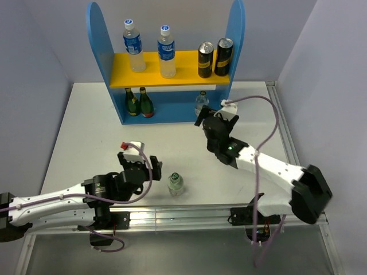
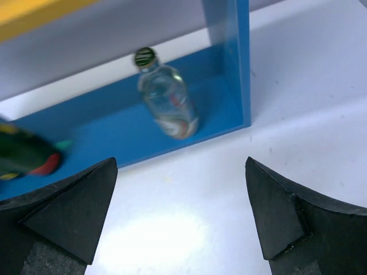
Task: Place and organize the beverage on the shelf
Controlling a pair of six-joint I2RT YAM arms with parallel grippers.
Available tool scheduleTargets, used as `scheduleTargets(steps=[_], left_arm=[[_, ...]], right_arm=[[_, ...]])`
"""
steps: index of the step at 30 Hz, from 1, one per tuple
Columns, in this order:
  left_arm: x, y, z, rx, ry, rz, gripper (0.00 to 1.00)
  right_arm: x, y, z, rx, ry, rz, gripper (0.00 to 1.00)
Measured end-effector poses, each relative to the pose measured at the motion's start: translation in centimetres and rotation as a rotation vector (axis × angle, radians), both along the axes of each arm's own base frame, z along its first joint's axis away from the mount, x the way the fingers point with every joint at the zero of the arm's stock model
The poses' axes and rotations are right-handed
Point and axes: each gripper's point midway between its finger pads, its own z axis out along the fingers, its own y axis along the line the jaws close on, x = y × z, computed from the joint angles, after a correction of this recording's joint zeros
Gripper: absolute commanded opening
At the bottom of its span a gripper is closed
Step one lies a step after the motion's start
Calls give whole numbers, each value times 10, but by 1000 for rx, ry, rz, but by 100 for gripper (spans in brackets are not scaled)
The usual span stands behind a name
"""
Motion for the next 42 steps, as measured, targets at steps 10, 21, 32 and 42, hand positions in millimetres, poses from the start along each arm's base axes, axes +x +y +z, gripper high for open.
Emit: scheduleTargets(steps=[10, 21, 32, 42], left_arm=[[-42, -66, -15, 27, -15, -290, 99], [-49, -87, -1, 22, -70, -310, 99], [-84, -108, 39, -47, -116, -481, 99], [-103, -146, -3, 95, -108, -570, 99]], right_arm=[[-85, -25, 39, 127, -89, 100, 100], [-98, -41, 14, 64, -32, 95, 100], [-97, -40, 8, 56, -20, 93, 100], [-98, -41, -2, 47, -7, 90, 100]])
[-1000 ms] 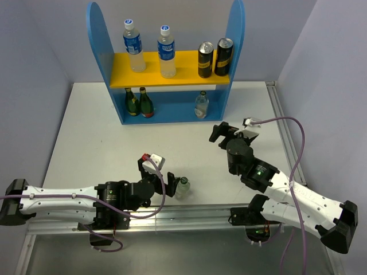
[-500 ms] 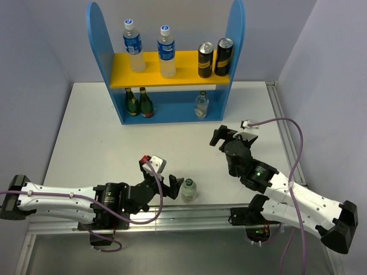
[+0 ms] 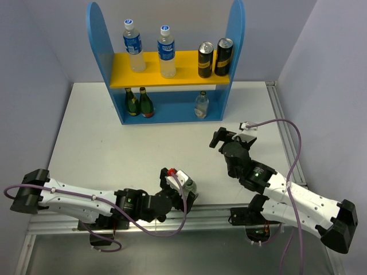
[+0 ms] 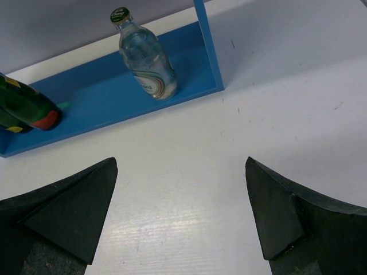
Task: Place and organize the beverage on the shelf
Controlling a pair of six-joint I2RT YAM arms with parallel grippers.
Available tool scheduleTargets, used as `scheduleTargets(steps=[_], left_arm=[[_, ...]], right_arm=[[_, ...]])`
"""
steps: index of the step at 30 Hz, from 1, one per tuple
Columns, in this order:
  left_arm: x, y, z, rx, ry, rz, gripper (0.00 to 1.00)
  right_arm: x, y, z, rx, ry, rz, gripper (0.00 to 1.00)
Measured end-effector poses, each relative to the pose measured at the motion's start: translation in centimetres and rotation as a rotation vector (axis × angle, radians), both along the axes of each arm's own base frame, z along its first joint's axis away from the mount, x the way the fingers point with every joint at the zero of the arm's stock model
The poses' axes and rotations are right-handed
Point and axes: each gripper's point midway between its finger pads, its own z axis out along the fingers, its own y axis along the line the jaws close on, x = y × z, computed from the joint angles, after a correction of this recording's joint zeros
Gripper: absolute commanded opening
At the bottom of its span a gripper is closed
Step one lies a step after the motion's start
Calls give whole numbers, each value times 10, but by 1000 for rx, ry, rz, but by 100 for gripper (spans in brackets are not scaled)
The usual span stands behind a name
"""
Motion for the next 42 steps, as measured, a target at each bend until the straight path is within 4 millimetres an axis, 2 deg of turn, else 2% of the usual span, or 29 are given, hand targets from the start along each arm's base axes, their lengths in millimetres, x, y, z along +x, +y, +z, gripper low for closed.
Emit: scheduleTargets(steps=[3, 11, 13, 16, 17, 18, 19, 20, 23, 28, 31, 34, 42], left_arm=[[3, -2, -10, 8, -7, 10, 99], [27, -6, -24, -10, -23, 76, 99], [34, -8, -31, -4, -28, 94, 95], [43, -10, -38, -1, -35, 123, 69], [45, -12, -39, -7, -34, 128, 57], [46, -14, -39, -15, -35, 132, 39], [47, -16, -37, -28, -35, 133, 32], [49, -16, -34, -32, -47, 146, 21], [57, -16, -30, -40, -66, 176, 0], [64, -18, -29, -37, -85, 193, 0], [78, -17, -29, -25, -102, 214, 0], [104, -9, -28, -5, -123, 264, 0], [196, 14, -24, 106, -192, 410, 0]], right_arm=[[-1, -1, -2, 0, 0, 0, 100], [-1, -2, -3, 8, -4, -2, 100], [-2, -2, -6, 3, -1, -3, 100], [-2, -3, -8, 0, 1, -4, 100], [-2, -3, -7, 1, 0, -4, 99], [-2, -3, -8, 1, 0, -5, 100], [-2, -3, -8, 1, -1, -6, 100], [-2, -3, -8, 0, -1, -8, 100], [-2, -4, -9, -1, 0, -9, 100], [-3, -5, -8, 5, -6, -11, 100], [-3, -6, -7, 8, -9, -12, 100], [-4, -6, -6, 13, -13, -11, 99], [-4, -8, -3, 29, -28, -22, 100]])
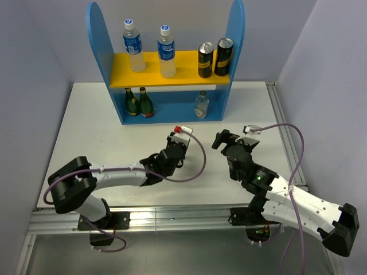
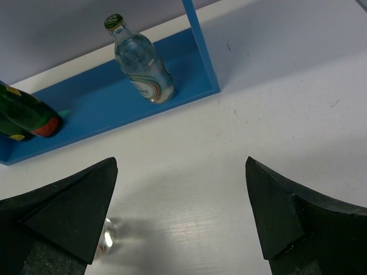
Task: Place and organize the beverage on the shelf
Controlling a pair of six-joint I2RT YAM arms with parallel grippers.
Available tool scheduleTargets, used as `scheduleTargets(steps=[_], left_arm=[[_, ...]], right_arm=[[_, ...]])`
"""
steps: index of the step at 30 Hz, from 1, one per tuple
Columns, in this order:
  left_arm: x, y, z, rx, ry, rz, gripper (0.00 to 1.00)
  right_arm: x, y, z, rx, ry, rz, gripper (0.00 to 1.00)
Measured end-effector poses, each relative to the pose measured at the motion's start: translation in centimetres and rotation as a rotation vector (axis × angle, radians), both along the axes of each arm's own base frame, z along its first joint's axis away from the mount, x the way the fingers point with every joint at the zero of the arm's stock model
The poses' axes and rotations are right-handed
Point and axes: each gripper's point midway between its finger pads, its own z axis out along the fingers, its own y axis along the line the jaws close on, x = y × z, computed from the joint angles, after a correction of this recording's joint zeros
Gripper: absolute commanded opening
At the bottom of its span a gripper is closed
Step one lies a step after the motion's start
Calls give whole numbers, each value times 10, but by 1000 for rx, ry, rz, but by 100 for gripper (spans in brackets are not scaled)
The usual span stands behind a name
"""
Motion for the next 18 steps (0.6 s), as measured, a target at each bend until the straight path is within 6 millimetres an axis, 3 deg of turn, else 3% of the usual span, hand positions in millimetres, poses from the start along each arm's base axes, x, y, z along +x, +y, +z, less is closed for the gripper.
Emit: scheduleTargets(steps=[5, 13, 18], left_arm=[[48, 4, 9, 33, -19, 44, 0], [131, -3, 47, -4, -85, 91, 0], [177, -8, 49, -38, -101, 117, 0]], right_arm=[[0, -2, -5, -2, 5, -4, 100], [1, -1, -8, 2, 11, 6, 100], [1, 0, -9, 4, 14, 11, 99]])
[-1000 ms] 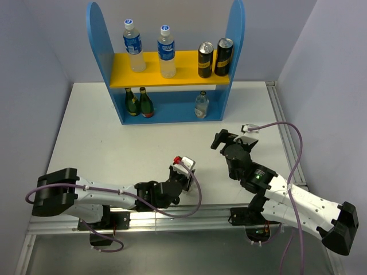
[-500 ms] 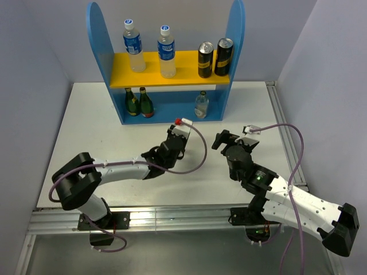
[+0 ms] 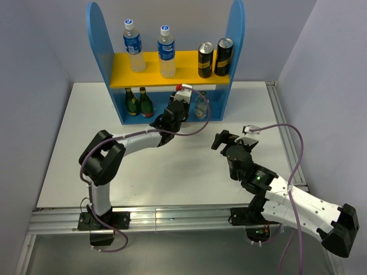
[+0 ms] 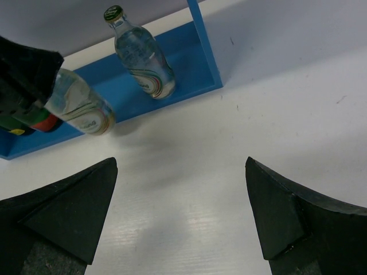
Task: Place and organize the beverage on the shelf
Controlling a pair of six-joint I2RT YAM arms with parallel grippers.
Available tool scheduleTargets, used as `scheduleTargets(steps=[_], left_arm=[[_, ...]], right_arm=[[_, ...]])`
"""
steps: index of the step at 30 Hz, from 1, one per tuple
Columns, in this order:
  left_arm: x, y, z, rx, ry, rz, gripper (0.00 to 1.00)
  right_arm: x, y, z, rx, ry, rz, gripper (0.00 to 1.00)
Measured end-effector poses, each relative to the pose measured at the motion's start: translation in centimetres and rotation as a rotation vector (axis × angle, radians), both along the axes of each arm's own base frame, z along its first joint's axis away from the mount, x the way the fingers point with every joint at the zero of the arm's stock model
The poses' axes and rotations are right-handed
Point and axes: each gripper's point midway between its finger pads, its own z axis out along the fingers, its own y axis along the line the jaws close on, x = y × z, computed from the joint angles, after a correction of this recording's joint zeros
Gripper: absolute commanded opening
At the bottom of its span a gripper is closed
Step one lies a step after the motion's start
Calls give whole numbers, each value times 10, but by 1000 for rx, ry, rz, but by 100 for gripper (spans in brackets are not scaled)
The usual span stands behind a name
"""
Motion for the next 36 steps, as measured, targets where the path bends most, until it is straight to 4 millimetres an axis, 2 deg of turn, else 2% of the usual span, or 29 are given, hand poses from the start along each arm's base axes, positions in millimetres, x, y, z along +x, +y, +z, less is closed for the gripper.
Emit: scheduleTargets(steps=[6, 9, 18, 20, 21, 22, 24, 25, 29, 36], left_arm=[[36, -4, -30, -45, 18, 15, 0], [45, -9, -27, -107, -10, 18, 0], [56, -19, -23, -219, -89, 20, 0], [61, -23, -23, -222, -96, 21, 15], [64, -25, -23, -222, -101, 23, 38], [66, -26, -23, -220, -105, 25, 49], [68, -28, -22, -222, -111, 27, 65], [69, -29, -20, -223, -120, 26, 77], [68, -32, -12, -230, -138, 23, 98], [62, -36, -12, -202, -147, 27, 99]], right_arm=[[1, 3, 2, 17, -7, 11, 99], [1, 3, 2, 21, -10, 10, 99], [2, 2, 3, 29, -13, 6, 99], [2, 3, 3, 31, -13, 7, 99], [3, 3, 3, 33, -13, 7, 99], [3, 3, 3, 34, -13, 6, 99], [3, 3, 3, 34, -13, 7, 99], [3, 3, 3, 35, -13, 7, 99], [3, 3, 3, 36, -12, 11, 100], [3, 4, 4, 40, -15, 12, 100]])
